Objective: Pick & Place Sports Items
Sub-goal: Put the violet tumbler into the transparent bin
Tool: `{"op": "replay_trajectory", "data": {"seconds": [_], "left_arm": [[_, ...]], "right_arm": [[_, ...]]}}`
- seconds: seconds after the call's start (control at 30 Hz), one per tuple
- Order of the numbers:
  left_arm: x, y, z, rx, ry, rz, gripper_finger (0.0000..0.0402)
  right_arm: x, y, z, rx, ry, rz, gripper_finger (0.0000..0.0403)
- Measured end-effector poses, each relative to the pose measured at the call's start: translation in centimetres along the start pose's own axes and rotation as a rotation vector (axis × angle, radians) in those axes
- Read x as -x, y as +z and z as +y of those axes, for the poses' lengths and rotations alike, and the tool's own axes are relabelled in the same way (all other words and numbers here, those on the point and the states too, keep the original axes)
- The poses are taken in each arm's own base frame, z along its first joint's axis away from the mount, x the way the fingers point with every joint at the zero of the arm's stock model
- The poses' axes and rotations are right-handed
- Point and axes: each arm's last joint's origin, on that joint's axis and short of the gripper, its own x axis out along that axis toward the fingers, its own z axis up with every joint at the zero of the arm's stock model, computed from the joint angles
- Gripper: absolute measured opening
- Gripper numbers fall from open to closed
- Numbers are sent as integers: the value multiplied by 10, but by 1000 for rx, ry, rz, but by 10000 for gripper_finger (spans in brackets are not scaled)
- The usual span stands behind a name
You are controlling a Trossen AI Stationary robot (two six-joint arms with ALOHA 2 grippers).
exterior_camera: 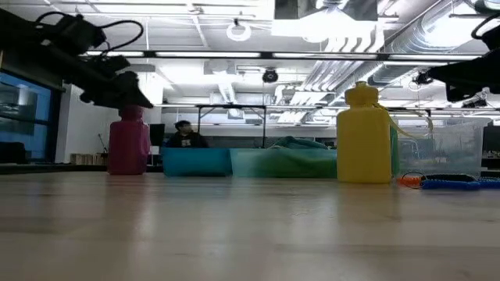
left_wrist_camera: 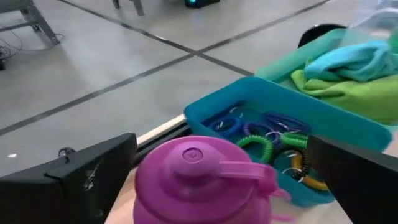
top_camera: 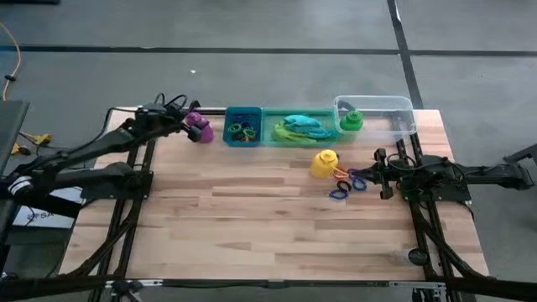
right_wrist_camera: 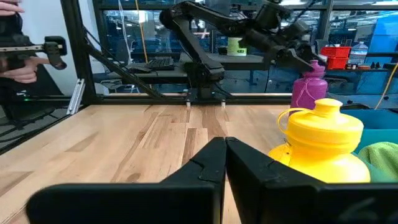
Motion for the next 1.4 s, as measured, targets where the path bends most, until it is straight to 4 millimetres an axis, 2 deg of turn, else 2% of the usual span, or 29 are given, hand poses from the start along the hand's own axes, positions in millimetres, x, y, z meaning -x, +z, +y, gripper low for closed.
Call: {"op": "replay_trajectory", "data": {"seconds": [0.4,0.87,1.13,1.4], "left_arm": [[-14,-7,0,-19,-1,54,341],[-14,-7,5,-9,22,52,206],[-12,-6,4,11,15,47,206],[12,3,-2,60,-60,-26,206]], "right_arm": [[0,0,0,0,0,0,0],[0,0,0,0,0,0,0],[0,0,0,0,0,0,0],[0,0,0,0,0,0,0]]}}
